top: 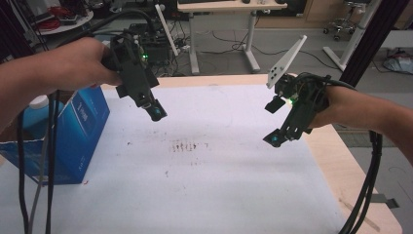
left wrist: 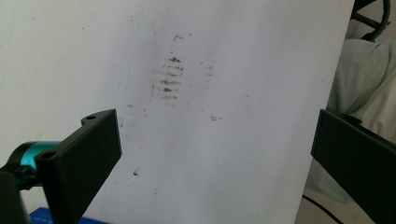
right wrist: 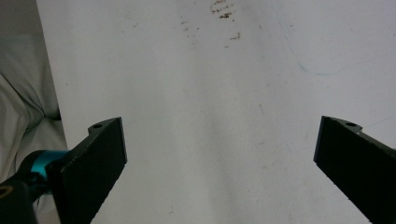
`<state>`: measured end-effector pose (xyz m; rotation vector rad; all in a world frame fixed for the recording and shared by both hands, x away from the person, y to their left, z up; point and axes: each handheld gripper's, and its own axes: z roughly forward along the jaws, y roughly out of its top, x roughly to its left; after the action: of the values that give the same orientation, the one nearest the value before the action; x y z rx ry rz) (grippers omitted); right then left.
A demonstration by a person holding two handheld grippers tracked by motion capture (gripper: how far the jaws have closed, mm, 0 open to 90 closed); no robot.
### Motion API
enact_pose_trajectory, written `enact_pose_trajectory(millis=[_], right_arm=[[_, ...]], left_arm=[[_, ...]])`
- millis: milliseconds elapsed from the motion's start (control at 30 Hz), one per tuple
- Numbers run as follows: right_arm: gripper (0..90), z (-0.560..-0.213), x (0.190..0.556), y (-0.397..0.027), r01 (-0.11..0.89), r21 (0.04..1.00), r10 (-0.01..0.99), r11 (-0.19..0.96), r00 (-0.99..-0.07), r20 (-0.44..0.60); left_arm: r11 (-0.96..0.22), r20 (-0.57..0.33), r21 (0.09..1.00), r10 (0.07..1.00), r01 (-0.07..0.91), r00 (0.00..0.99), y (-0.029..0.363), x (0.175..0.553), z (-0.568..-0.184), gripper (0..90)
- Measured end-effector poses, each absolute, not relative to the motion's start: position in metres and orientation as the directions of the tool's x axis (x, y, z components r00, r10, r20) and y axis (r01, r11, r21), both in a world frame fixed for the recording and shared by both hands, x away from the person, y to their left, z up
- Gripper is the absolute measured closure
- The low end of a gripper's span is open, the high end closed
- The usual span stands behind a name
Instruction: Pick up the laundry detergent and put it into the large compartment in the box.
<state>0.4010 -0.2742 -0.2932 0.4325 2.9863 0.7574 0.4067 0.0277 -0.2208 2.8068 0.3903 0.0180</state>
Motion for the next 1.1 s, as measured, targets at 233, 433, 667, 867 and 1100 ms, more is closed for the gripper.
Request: enact_pose_trajectory(millis=[233,433,667,867,1100], right_arm=[[1.5,-0.292,0.397,-0.272,0.254,0.467,0.271,0.847,-0.962,0.033],[1.6,-0.292,0.395,-0.269,0.247,0.465,0.264,0.85,-0.964,0.03],[1.5,-0.296,0.398,-0.265,0.246,0.458,0.258,0.854,-0.965,0.036],[1.5,-0.299,0.401,-0.264,0.246,0.455,0.256,0.856,-0.966,0.041],[1.5,-0.3,0.402,-0.265,0.251,0.451,0.259,0.856,-0.965,0.044]], left_arm=[[-0.924,-0.044,0.283,0.255,0.257,0.966,0.02,0.404,-0.229,1.7],[-0.934,-0.048,0.261,0.238,0.242,0.97,0.016,0.4,-0.241,1.7],[-0.937,-0.072,0.251,0.233,0.244,0.97,0.014,0.401,-0.26,1.7],[-0.938,-0.08,0.248,0.229,0.242,0.97,0.012,0.404,-0.268,1.7],[-0.936,-0.089,0.255,0.226,0.241,0.97,0.01,0.407,-0.273,1.7]])
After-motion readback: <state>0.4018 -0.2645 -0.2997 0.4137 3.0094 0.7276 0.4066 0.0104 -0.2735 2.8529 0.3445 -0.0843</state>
